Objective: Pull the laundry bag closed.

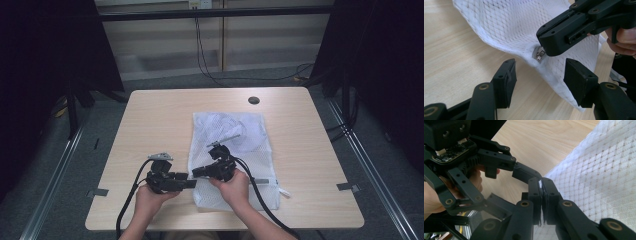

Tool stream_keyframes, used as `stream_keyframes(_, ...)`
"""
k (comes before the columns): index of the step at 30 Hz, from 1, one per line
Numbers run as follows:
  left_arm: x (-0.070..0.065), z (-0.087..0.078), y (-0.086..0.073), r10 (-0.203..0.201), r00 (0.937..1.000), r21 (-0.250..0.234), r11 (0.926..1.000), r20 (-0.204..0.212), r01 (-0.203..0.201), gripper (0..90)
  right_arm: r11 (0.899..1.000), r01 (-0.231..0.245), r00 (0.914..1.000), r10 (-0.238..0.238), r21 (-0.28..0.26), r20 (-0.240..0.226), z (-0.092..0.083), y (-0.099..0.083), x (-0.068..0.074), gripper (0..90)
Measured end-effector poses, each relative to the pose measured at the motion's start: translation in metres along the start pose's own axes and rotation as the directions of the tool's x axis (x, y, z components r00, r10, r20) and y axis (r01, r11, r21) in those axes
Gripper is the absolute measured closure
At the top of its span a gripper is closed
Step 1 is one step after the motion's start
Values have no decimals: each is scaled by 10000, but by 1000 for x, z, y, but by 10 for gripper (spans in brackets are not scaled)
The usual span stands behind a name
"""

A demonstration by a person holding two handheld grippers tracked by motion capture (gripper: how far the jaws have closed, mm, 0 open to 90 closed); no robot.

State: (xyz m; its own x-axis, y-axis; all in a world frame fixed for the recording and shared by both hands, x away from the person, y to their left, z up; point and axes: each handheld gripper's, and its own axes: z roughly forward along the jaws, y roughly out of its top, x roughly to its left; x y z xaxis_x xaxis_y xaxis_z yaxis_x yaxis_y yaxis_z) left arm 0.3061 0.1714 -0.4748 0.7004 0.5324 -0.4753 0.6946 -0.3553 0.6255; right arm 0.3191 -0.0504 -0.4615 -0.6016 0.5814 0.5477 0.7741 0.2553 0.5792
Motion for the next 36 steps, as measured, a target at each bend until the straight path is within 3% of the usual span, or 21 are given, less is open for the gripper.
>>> stream_keyframes(13,-1,9,1,-8,9998,-129,9999,175,11,574,10000,35,10000,-35,-48,-63,-2,1,1,866)
stream_keyframes(23,3,9,-2,-393,9987,-393,9984,332,406,674,9999,31,9999,-32,-114,-112,-4,2,2,866)
stream_keyframes(36,-1,15,-3,-428,9985,-284,9986,355,438,648,9997,10,9998,-15,-246,-201,-4,2,4,866)
